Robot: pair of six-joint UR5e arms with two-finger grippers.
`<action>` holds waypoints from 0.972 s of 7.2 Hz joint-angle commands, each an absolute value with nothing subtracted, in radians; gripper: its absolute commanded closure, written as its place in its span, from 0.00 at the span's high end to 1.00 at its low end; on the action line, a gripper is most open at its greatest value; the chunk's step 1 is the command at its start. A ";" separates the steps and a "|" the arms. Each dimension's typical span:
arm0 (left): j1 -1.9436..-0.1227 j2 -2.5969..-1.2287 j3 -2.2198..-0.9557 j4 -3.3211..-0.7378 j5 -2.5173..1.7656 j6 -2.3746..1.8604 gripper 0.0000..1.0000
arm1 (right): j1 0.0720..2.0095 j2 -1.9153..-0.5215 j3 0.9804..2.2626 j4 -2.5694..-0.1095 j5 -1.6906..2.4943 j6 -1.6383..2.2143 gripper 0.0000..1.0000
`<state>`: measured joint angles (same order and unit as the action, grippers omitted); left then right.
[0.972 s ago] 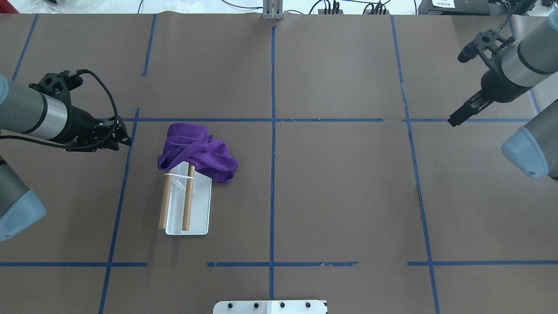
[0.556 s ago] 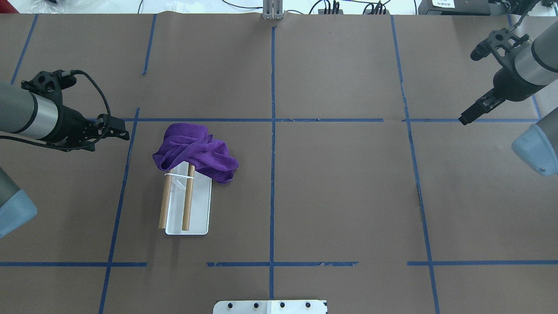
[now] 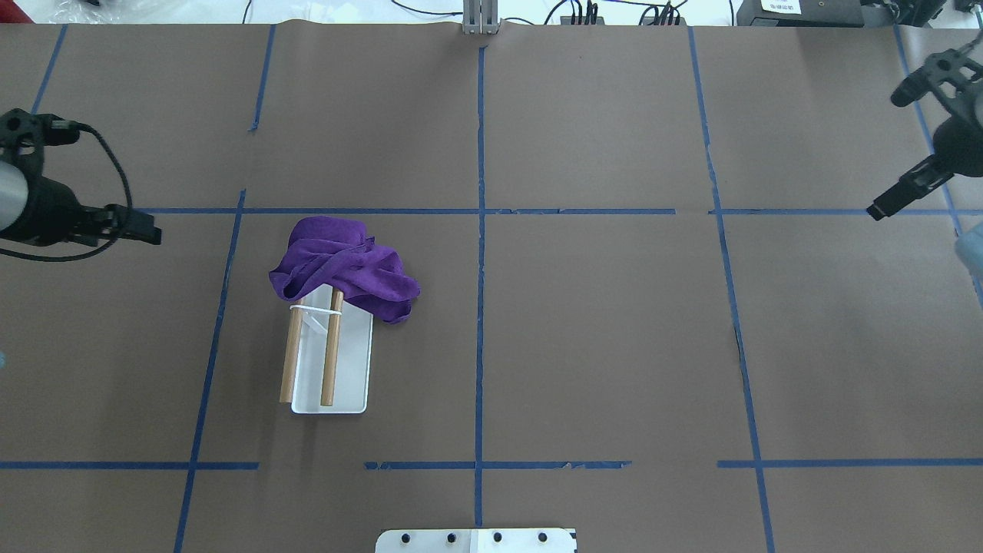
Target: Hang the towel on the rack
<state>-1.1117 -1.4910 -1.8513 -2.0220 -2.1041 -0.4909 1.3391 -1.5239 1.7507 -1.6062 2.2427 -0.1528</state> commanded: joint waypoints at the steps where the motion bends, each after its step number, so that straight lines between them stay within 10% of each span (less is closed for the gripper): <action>1: -1.323 -1.453 -1.780 -1.908 -2.170 -0.066 1.00 | 1.533 -1.569 1.604 -1.606 2.249 -0.367 1.00; 7: -1.517 -1.407 -1.714 -1.710 -2.316 0.120 1.00 | 1.569 -1.601 1.628 -1.614 2.310 -0.190 1.00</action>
<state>-1.5140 -1.4249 -1.7364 -1.7152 -2.2461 0.1161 1.5686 -1.6015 1.6233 -1.6159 2.3070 -0.1993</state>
